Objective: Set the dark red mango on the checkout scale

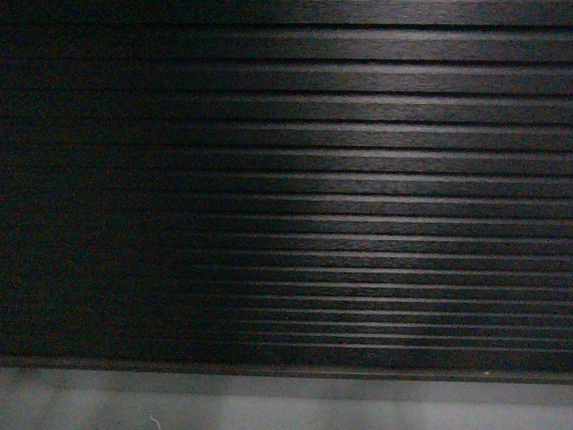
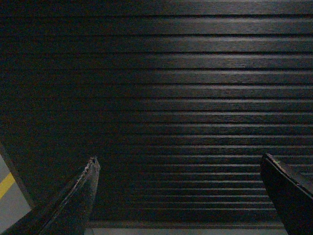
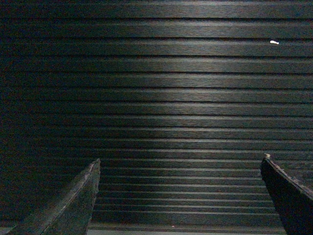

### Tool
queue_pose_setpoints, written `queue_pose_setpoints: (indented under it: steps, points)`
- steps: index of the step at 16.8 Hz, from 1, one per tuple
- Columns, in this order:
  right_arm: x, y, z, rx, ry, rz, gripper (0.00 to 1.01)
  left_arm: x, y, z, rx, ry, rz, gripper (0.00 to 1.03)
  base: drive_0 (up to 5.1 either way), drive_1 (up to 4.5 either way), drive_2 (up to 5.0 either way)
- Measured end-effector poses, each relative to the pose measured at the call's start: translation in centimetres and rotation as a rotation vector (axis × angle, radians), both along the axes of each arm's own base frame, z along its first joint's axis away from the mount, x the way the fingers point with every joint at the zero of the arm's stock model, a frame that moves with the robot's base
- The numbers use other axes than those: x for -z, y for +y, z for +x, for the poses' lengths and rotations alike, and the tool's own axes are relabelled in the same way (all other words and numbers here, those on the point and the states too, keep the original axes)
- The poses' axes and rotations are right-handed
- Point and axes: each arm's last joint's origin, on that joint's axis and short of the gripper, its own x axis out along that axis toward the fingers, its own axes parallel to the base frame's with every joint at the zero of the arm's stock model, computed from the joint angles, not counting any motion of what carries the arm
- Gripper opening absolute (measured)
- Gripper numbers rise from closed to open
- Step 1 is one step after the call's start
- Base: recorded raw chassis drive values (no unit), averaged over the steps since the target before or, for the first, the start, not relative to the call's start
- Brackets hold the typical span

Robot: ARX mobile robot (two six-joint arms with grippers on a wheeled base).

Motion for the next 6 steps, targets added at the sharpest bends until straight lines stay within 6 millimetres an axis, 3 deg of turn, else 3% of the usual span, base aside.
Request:
queue_pose_setpoints:
  steps: [6]
  points:
    - [0.0,0.0,0.0,0.0,0.0,0.0,0.98,0.0,0.0,0.0,0.0,0.0,0.0,0.98,0.0,0.0,0.0]
